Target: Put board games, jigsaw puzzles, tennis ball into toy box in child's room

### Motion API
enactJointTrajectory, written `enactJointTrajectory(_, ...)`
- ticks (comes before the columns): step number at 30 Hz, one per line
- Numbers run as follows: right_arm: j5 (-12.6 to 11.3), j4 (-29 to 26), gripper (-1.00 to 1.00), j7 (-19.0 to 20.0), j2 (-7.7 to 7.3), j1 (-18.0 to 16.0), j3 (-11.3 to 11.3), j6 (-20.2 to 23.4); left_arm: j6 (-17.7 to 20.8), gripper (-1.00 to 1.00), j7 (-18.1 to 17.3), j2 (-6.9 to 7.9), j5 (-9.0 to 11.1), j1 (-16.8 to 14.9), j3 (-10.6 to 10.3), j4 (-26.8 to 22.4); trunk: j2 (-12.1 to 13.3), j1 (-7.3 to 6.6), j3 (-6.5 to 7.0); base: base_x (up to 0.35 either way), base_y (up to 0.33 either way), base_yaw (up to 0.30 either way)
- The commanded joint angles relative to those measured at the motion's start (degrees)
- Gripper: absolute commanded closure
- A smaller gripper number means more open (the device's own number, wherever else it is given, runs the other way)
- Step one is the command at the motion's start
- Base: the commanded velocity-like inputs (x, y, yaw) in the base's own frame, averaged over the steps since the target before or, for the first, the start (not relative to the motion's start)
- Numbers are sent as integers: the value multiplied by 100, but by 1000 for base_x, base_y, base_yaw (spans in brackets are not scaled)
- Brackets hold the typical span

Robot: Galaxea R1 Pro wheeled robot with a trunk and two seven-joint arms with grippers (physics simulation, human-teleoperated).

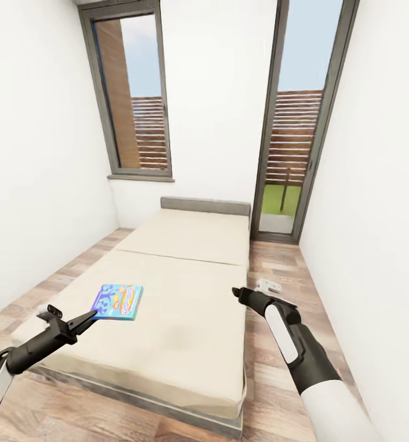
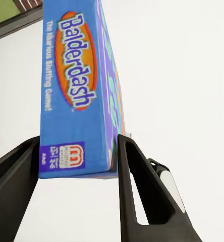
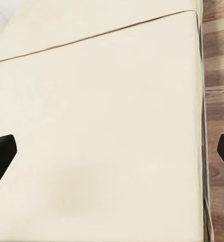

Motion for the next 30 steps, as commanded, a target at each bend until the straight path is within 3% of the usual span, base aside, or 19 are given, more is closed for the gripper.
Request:
enactJointTrajectory(1, -62, -9, -100, -55, 0, -3, 8, 14, 58, 100, -24, 1, -3, -4, 4, 0, 38, -23, 15, 0, 0, 272)
enactJointTrajectory(30, -38, -1, -100, -55, 16, -3, 8, 14, 58, 100, -24, 25, -20, -4, 29, 0, 1201, -660, 617, 0, 0, 272)
